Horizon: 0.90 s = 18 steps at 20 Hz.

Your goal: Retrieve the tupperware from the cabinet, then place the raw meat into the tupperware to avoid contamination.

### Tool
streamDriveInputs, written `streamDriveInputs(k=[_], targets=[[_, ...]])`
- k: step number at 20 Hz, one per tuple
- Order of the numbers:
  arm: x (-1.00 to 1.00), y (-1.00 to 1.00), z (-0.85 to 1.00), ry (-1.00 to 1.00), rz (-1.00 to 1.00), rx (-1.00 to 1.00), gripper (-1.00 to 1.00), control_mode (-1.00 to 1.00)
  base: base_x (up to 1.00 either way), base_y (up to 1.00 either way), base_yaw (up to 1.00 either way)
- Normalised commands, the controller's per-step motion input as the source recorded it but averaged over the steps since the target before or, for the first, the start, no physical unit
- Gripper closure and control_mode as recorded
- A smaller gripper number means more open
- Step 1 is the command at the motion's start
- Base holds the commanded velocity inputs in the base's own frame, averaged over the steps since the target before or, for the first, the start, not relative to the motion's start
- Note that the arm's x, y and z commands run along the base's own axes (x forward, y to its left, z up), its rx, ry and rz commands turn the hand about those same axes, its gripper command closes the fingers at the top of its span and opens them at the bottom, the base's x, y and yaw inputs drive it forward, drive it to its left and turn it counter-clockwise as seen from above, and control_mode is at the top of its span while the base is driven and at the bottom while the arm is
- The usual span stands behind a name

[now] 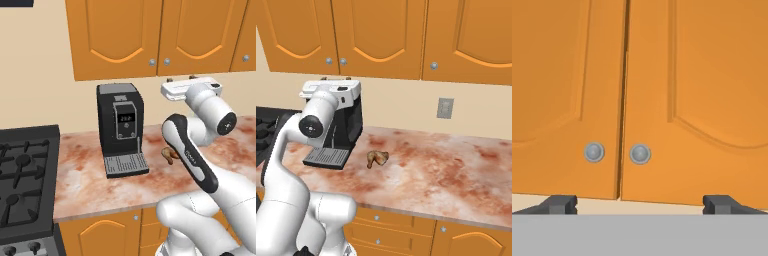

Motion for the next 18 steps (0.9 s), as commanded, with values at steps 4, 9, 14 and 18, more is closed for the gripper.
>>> streamDriveInputs(k=[4,9,14,18], targets=[[0.01,0.00,0.18,-0.01,0.00,0.00,-1.00,-1.00,0.00,0.00,0.00],[0.05,0.00,0.17,0.00,0.00,0.00,-1.00,-1.00,0.00,0.00,0.00],[0.10,0.00,0.08,0.00,0.00,0.00,-1.00,-1.00,0.00,0.00,0.00],[0.18,0.00,0.02,0.00,0.00,0.00,-1.00,-1.00,0.00,0.00,0.00]])
